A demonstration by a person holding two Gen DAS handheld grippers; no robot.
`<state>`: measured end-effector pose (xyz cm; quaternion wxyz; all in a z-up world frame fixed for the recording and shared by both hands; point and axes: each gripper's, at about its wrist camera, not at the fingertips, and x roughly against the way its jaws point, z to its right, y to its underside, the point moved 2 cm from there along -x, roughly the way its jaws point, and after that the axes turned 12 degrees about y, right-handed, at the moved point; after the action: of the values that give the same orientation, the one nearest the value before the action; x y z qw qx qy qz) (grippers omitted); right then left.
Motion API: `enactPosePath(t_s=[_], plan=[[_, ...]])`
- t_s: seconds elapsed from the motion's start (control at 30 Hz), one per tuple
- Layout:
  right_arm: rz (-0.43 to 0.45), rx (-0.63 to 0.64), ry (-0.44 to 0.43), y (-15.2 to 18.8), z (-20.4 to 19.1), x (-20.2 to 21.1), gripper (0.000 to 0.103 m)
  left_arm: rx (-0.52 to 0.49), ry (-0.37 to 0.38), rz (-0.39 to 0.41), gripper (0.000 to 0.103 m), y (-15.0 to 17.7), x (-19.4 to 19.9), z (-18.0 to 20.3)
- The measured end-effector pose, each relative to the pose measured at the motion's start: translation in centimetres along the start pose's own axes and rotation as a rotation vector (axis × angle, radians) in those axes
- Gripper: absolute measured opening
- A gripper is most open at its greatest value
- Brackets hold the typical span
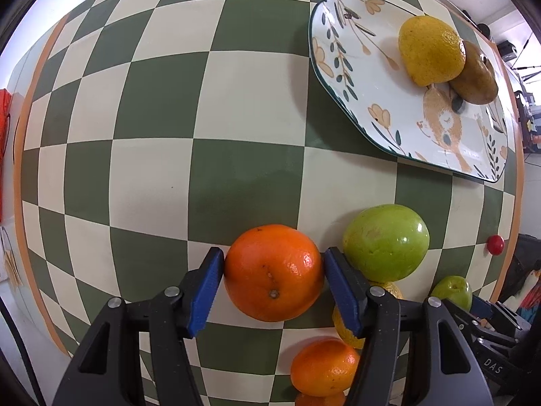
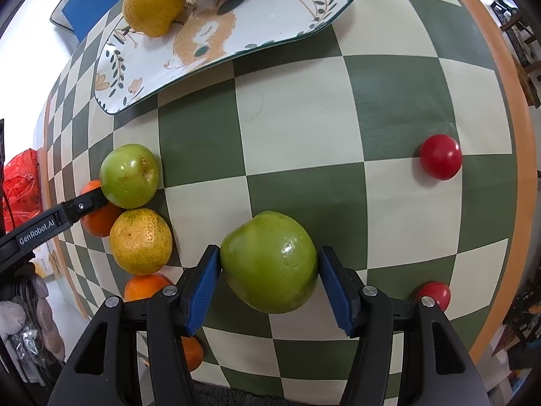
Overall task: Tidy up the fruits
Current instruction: 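Grasp the green apple with the right gripper while the left gripper grasps an orange, then place the green apple and orange on the plate with both grippers and release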
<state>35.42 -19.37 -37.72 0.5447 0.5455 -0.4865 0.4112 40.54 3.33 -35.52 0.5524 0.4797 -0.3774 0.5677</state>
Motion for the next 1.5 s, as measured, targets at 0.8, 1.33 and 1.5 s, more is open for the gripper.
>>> enactPosePath(t_s=[0.8, 1.33, 1.5], plan=[[-0.034, -0.004, -0.005, 0.3, 0.0, -0.6, 0.062, -0.003, -0.034, -0.04, 0.061, 1.6, -2.9, -1.0], [-0.056, -0.014, -0.027, 0.0, 1.1, -1.0, 0.07, 0.03, -0.055, -0.015, 0.061, 8.1, -3.2, -2.4], [-0.03, 0.052, 0.003, 0.4, -0.3, -1.0, 0.061, 0.036, -0.048, 0.01, 0.061, 6.6, -3.4, -2.6]])
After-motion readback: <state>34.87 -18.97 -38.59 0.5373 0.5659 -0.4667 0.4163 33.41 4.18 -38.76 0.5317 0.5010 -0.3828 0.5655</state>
